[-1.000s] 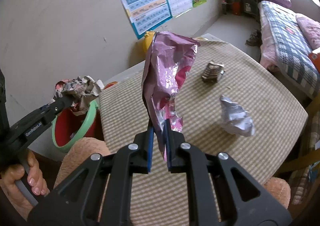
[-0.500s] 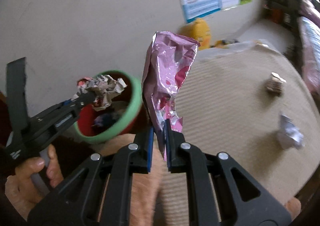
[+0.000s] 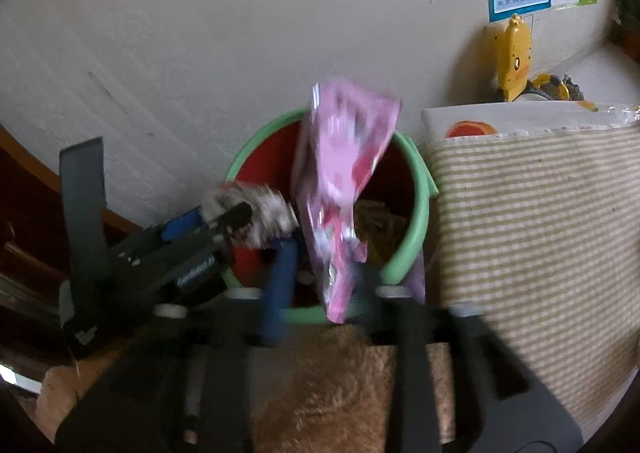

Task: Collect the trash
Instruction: 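Open both grippers to drop the items into the bucket, then grasp the silver foil ball with the right gripper while the left grasps the brown cigarette pack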

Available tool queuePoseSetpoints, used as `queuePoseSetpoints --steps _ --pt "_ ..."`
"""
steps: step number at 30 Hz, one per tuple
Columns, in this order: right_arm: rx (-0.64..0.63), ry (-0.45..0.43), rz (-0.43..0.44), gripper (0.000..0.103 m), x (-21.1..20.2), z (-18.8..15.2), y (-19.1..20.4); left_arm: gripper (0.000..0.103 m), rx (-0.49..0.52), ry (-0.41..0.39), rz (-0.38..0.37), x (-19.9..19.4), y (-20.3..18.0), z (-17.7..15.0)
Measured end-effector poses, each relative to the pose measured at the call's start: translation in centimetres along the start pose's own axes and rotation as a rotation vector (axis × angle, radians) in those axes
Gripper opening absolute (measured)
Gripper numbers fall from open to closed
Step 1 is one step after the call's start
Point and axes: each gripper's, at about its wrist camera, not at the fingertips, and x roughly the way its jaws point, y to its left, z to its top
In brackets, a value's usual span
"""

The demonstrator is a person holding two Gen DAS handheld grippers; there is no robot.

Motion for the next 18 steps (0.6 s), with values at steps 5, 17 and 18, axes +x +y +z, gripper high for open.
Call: queuePoseSetpoints --steps 5,17,18 --pt "0.046 -0.024 -0.038 0.062 -1.9 -0.6 -2.6 0.064 -0.032 0.007 -0.015 -0.3 0.4 -0.2" --pt "0.529 -0.162 -0.654 0.080 -15.7 -11.4 -23.9 0.064 0.110 0.018 -0.106 -1.5 -6.7 -0.8" --pt "0.567 -0.137 -0.677 0.083 -16.1 -12.5 -25.8 0.064 0.128 0.029 -0.119 -1.5 -7.9 -1.1"
